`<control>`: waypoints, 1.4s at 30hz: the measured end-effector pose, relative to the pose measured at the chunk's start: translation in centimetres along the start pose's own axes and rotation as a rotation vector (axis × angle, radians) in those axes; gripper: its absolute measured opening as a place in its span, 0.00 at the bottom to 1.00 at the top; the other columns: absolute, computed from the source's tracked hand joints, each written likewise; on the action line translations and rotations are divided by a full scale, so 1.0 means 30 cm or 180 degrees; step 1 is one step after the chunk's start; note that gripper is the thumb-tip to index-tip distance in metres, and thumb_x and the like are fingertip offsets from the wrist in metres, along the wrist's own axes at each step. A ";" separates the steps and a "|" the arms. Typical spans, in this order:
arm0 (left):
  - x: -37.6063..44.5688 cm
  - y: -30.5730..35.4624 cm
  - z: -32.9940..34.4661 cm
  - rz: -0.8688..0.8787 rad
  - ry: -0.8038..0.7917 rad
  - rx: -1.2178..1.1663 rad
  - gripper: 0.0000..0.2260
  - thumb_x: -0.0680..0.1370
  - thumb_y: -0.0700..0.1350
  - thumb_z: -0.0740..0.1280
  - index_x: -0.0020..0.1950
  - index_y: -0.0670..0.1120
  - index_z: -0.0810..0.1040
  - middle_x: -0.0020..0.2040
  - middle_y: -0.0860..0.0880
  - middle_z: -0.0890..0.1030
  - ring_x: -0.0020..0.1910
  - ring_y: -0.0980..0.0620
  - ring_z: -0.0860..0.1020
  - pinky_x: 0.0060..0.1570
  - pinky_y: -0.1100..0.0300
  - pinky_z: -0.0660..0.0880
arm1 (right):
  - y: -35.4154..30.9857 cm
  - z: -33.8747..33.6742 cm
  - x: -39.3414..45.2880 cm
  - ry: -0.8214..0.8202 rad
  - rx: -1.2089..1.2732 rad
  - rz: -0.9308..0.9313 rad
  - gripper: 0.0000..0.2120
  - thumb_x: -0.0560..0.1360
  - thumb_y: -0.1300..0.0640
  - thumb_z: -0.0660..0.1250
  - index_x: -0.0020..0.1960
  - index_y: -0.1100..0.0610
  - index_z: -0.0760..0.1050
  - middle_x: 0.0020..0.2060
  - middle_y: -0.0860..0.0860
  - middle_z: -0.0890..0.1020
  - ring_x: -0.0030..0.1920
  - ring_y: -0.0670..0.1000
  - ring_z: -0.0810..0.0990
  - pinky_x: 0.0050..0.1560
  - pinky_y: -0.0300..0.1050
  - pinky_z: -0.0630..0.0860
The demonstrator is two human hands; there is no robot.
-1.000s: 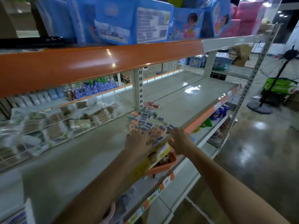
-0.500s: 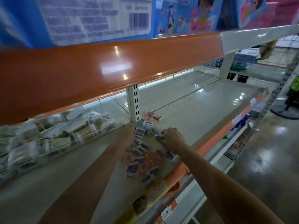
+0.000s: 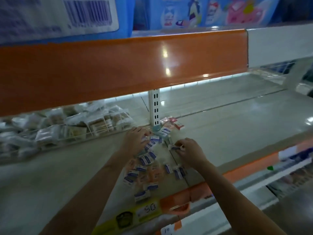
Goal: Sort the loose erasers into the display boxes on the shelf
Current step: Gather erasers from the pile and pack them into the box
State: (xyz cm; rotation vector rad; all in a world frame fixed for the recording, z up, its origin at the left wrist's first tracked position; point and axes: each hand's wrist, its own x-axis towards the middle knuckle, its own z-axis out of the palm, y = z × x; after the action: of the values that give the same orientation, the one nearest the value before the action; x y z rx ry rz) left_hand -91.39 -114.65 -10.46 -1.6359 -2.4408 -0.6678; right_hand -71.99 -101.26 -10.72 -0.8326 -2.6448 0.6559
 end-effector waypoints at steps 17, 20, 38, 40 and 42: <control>-0.905 -0.110 -0.552 -0.1404 0.1097 0.0389 0.07 0.71 0.48 0.69 0.43 0.45 0.80 0.40 0.51 0.81 0.43 0.57 0.73 0.45 0.65 0.67 | -0.737 0.225 -0.192 -0.0591 0.0992 -0.1999 0.10 0.72 0.59 0.71 0.52 0.57 0.79 0.48 0.52 0.81 0.50 0.52 0.77 0.47 0.40 0.68; -1.128 -0.172 -0.668 -0.1700 0.1111 0.0499 0.12 0.72 0.53 0.65 0.42 0.45 0.80 0.39 0.50 0.81 0.42 0.55 0.75 0.45 0.64 0.68 | -0.931 0.309 -0.301 -0.0633 0.1049 -0.2227 0.09 0.72 0.58 0.71 0.53 0.56 0.79 0.47 0.49 0.80 0.49 0.49 0.76 0.46 0.36 0.65; -1.780 -0.585 -1.015 -0.2057 0.1126 0.0759 0.06 0.71 0.48 0.74 0.45 0.50 0.80 0.45 0.53 0.82 0.46 0.51 0.77 0.46 0.56 0.75 | -1.612 0.741 -0.522 -0.0566 0.0623 -0.2682 0.11 0.68 0.59 0.75 0.49 0.57 0.80 0.44 0.52 0.78 0.50 0.53 0.74 0.47 0.42 0.67; -1.775 -0.642 -1.033 -0.1935 0.1099 0.0762 0.05 0.71 0.49 0.72 0.44 0.50 0.80 0.43 0.52 0.82 0.45 0.50 0.78 0.46 0.55 0.76 | -1.624 0.777 -0.497 -0.0426 0.0388 -0.2536 0.10 0.68 0.58 0.75 0.49 0.57 0.81 0.43 0.52 0.78 0.50 0.54 0.75 0.44 0.41 0.66; -1.761 -0.696 -1.046 -0.1838 0.1078 0.0714 0.06 0.72 0.49 0.72 0.44 0.48 0.81 0.44 0.51 0.82 0.46 0.49 0.78 0.46 0.53 0.76 | -1.622 0.801 -0.479 -0.0381 0.0160 -0.2304 0.09 0.69 0.58 0.74 0.49 0.57 0.81 0.43 0.52 0.78 0.50 0.54 0.74 0.42 0.42 0.67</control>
State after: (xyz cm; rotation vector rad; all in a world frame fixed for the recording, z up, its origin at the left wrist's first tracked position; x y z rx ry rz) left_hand -93.15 -179.41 -6.56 -0.6632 -2.5991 -0.6369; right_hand -92.83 -153.34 -8.74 0.2048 -2.7340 0.5696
